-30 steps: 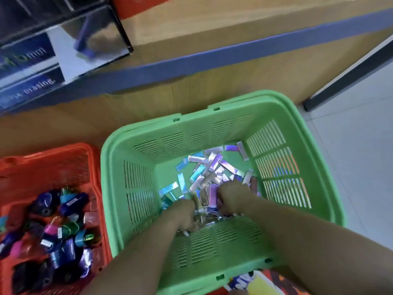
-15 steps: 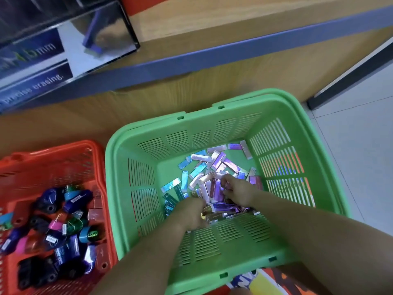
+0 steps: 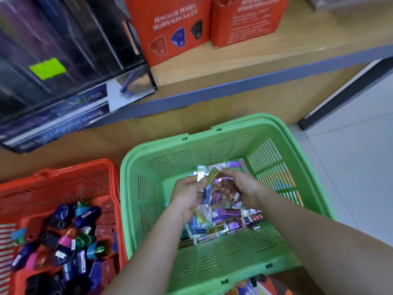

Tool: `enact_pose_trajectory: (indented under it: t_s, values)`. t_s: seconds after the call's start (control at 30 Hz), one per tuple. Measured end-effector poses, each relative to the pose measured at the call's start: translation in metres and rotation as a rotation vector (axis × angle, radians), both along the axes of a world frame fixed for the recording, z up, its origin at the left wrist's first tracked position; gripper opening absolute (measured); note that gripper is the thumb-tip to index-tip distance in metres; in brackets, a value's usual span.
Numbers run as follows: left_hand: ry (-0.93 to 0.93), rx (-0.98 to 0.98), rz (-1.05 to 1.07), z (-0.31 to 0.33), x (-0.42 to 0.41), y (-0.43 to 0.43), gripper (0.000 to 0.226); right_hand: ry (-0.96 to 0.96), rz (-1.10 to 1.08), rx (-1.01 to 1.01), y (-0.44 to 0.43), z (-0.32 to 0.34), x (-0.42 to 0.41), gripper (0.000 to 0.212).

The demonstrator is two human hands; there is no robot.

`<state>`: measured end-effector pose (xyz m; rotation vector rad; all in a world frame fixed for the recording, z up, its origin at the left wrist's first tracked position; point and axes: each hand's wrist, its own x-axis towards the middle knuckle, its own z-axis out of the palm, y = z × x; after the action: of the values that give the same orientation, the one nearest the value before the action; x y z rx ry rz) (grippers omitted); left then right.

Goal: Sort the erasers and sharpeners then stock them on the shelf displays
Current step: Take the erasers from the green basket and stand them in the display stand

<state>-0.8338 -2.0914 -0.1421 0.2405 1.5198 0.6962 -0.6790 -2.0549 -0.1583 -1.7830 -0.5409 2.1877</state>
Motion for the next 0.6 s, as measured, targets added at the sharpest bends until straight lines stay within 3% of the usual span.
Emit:
enact_pose_trajectory:
  t_s: [0.1,0.2,0.23,0.3,0.43,0.5,0.6]
  values:
    - [-0.034,0.091,0.168,0.032,0.005,-0.003,0.027,0.151,0.001,0.015,-0.003,0.037,-0.016,0.057]
    - [0.092,0.236,0.175,0.057,0.011,-0.007,0.020,0.281,0.032,0.061,-0.008,0.071,-0.035,0.074]
    - [0.149,0.307,0.161,0.069,0.013,-0.009,0.008,0.230,0.014,0.105,-0.009,0.084,-0.042,0.071]
    - [0.317,0.436,0.102,0.091,0.016,-0.011,0.021,0.095,-0.066,0.226,-0.013,0.106,-0.055,0.054]
    - [0.497,0.572,-0.010,0.134,0.008,-0.021,0.031,0.062,-0.098,0.356,-0.017,0.155,-0.067,0.033]
    - [0.483,0.602,0.012,0.155,-0.002,-0.024,0.024,0.076,0.006,0.421,-0.016,0.180,-0.065,0.026]
    - [0.266,0.636,0.140,0.191,-0.016,-0.029,0.008,0.058,0.185,0.536,-0.014,0.218,-0.062,0.019]
